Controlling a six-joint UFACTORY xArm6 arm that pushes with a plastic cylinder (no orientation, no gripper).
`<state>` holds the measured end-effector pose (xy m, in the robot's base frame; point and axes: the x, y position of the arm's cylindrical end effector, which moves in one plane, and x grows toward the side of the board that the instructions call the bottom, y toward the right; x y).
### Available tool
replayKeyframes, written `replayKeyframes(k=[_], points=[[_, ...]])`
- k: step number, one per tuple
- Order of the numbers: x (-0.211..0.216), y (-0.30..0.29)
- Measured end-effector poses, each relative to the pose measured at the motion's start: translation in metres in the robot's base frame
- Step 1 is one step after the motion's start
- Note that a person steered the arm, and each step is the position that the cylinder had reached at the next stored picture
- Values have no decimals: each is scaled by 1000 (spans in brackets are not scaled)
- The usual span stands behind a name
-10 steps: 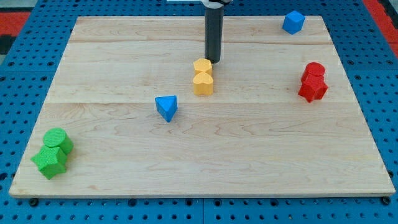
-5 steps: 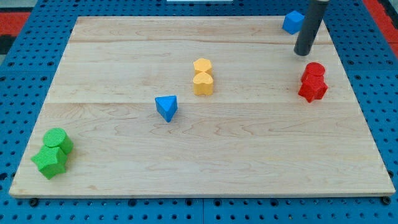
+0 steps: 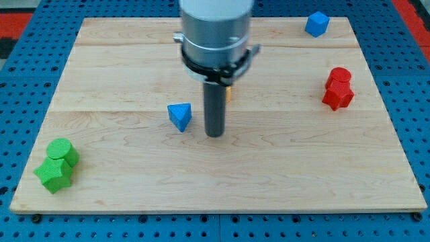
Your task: Move the blue triangle to the top right
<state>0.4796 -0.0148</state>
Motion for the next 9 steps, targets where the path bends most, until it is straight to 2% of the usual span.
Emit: replayKeyframes(k=[3, 4, 5, 6, 7, 9], points=[[-7, -105], [-30, -127], [-55, -133], [-90, -100], [-124, -91], [-154, -140]])
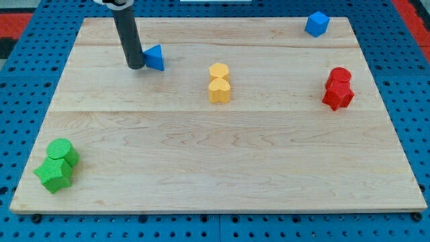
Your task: Move the blue triangle to the top right
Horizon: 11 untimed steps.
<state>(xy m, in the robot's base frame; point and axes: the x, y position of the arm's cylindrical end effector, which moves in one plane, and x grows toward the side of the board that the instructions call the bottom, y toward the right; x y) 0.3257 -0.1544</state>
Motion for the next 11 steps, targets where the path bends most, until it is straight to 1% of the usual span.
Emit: replayKeyframes(k=[1, 4, 5, 6, 7, 8, 9, 11], points=[[-19, 19], [-20, 173], [-21, 215], [-39, 231], [-55, 219], [-58, 181], [-68, 185], [-76, 235]])
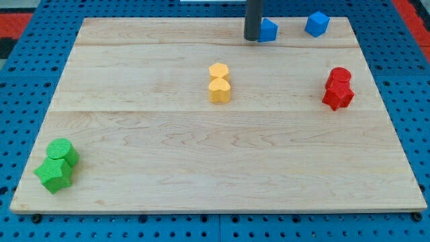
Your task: Move the blue triangle to the top right
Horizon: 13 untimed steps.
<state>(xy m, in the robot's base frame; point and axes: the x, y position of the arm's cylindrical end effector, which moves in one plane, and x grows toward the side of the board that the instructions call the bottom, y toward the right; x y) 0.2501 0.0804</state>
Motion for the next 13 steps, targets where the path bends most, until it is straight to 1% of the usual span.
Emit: replayKeyframes(k=[1, 2, 3, 4, 5, 6, 11, 12, 13], points=[[-8, 12], [-21, 1], [-24, 10], [-12, 11], [-4, 24], [-6, 43], [-23, 74], [-30, 61], [-46, 47]])
